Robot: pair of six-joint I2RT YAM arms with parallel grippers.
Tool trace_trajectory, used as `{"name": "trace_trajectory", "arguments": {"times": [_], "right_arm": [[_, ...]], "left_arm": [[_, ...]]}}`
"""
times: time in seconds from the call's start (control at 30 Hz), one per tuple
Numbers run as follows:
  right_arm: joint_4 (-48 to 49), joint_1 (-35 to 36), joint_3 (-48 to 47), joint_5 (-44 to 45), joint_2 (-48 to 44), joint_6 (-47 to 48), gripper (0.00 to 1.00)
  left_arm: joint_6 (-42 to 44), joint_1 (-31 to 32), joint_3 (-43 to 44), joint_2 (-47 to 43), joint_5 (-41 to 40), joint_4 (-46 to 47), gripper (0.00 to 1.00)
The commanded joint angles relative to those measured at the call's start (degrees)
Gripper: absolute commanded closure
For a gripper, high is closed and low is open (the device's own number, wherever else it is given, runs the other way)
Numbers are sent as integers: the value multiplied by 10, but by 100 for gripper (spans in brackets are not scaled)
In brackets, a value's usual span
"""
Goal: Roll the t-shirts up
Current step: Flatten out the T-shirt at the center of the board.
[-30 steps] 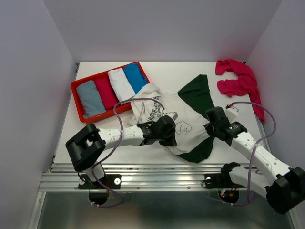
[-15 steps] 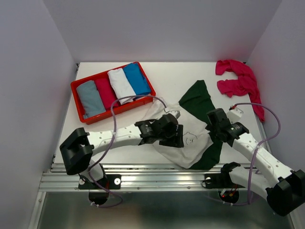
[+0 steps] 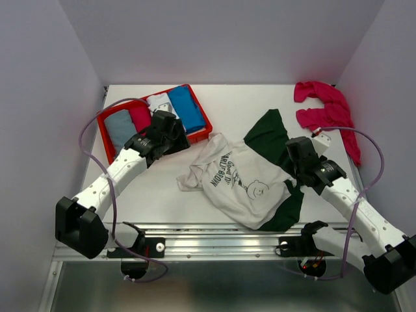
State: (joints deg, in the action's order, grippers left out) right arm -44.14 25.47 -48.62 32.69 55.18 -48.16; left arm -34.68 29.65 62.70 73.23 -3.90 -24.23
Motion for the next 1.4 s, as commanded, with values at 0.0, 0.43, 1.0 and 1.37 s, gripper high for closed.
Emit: {"name": "trace_trajectory", "arguments": {"times": [0.0,0.43,1.0,1.37], "right_arm": [[39,-4,-17,-27,4,26,11],[75,-4,-10,-59,38,45,5],[104,-4,0,-91,63,56,3],[103,-4,-3,-99,63,61,3]], "left_arm": [[44,-41,-4,22,-10,-13,39],[44,-124,-50,120,-7,12,41],[24,-189,112,303,-158,-37,42],[61,-222,234,371,-188,-74,42]]}}
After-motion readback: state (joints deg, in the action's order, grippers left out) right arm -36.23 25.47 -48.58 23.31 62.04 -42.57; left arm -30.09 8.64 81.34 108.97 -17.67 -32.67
